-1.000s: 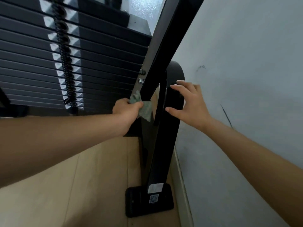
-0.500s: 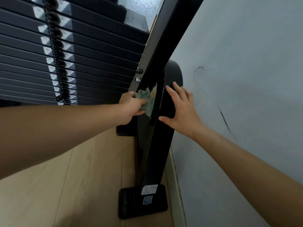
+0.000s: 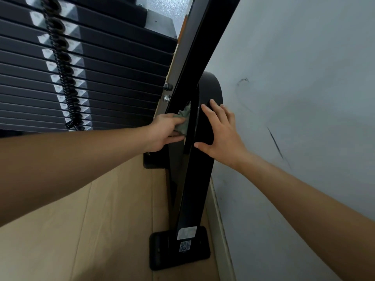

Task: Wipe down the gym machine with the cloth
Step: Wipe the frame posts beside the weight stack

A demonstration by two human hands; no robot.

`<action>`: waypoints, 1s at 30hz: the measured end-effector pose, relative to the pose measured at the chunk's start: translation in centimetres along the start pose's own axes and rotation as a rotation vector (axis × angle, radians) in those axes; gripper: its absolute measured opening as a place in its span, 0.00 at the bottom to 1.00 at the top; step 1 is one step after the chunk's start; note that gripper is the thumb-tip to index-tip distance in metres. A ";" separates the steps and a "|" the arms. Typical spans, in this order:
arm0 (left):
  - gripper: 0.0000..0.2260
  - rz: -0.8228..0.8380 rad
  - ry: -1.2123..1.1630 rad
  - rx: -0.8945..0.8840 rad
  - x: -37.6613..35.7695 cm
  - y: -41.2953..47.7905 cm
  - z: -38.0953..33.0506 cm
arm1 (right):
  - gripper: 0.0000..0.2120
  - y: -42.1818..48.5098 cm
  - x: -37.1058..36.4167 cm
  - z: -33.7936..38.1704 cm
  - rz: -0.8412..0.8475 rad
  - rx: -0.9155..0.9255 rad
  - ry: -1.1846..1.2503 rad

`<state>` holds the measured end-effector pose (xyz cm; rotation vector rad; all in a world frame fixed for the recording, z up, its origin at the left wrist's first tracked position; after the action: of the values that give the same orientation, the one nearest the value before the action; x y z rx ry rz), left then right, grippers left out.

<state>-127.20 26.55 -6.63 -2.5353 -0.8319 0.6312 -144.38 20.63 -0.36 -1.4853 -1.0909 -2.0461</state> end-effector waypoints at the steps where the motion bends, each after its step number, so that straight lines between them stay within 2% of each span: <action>1: 0.05 0.020 0.038 0.020 0.4 0.0 0.3 | 0.49 0.0 0.0 0.0 0.000 0.001 0.000; 10: 0.10 0.151 0.326 0.217 2.8 -0.8 5.4 | 0.49 -0.4 -0.4 -0.5 -0.025 0.020 0.008; 15: 0.12 0.125 0.302 0.277 2.5 -0.7 6.3 | 0.48 -0.6 -0.7 -0.9 -0.057 0.039 0.032; 21: 0.10 0.071 0.183 0.216 1.9 -0.2 4.6 | 0.45 -1.2 -1.3 -0.6 -0.146 0.055 0.083; 25: 0.13 0.065 0.086 0.119 1.1 -0.2 3.0 | 0.47 -1.6 -2.0 0.2 -0.172 0.049 0.064; 30: 0.11 0.165 0.196 0.031 1.3 0.2 2.8 | 0.46 -2.2 -2.8 -0.2 -0.185 0.083 0.043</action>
<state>-127.64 27.90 -9.42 -2.6036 -0.5461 0.4307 -144.97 21.48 -3.81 -1.3387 -1.3220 -2.1155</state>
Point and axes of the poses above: each hand's wrist, its own y-axis towards the middle knuckle, its own x-axis out of the back of the hand, z = x × y, the point moved 1 cm from there along y, towards the middle knuckle, and after that the axes turned 14 degrees about -z, right-handed, at the moved point
